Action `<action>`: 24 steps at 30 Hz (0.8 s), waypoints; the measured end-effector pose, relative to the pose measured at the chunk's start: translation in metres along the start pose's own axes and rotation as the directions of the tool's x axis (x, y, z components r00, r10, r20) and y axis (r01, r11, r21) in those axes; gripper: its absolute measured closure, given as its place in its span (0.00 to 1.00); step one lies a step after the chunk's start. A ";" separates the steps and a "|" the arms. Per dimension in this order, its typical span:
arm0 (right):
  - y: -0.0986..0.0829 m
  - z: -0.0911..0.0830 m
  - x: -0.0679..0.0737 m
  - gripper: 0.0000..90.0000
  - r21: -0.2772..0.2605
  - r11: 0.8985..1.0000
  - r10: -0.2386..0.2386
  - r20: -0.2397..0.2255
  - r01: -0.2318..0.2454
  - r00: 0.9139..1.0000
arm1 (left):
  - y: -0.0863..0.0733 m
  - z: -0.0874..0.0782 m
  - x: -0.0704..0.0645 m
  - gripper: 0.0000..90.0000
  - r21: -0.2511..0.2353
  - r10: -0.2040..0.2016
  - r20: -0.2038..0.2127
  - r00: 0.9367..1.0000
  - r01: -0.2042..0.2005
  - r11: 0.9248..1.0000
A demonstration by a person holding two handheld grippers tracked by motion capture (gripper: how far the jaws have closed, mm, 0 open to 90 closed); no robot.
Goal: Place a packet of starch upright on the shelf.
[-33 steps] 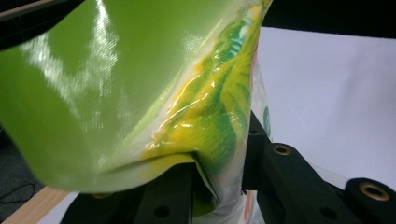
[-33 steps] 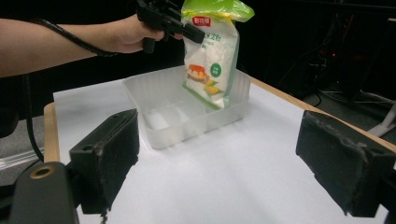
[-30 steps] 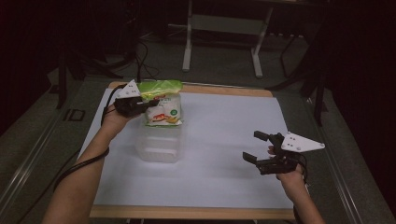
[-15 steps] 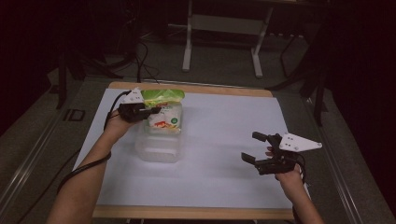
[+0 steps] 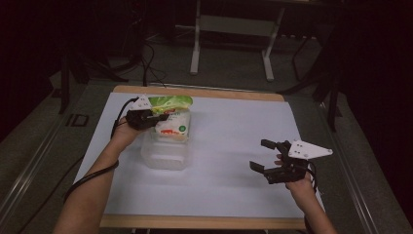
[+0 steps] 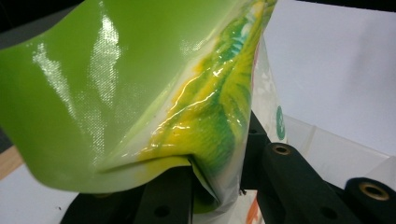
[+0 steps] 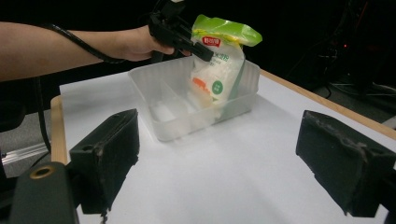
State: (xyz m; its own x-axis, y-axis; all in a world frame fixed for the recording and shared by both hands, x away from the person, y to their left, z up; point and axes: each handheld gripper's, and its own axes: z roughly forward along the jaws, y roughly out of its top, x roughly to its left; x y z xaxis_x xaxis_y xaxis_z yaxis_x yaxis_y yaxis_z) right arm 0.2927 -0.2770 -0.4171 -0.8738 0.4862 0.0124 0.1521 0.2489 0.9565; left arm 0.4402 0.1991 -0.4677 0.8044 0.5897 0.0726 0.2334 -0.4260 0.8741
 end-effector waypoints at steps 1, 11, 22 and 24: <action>0.000 0.000 0.000 0.15 0.000 1.000 0.001 0.000 -0.001 1.000 | 0.002 0.000 0.001 0.87 0.011 -0.027 0.005 1.000 0.027 1.000; 0.001 -0.003 -0.001 0.15 0.001 1.000 0.000 0.006 0.000 1.000 | 0.005 -0.003 -0.004 0.22 -0.036 -0.141 0.017 0.990 0.142 0.989; 0.000 -0.007 0.000 0.15 0.003 1.000 0.001 0.014 -0.001 1.000 | 0.011 -0.028 -0.013 0.00 -0.072 -0.189 -0.119 0.975 0.182 0.981; -0.001 -0.007 0.000 0.15 0.006 1.000 0.012 0.012 -0.012 1.000 | 0.010 -0.032 -0.018 0.00 -0.076 -0.191 -0.131 0.973 0.182 0.980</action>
State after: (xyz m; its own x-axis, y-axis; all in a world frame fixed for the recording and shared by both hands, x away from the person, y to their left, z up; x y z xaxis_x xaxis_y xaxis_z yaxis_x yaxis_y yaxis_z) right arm 0.2892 -0.2835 -0.4157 -0.8664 0.4989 0.0207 0.1656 0.2481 0.9545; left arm 0.4109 0.2066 -0.4445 0.6660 0.7452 -0.0333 0.3340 -0.2580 0.9066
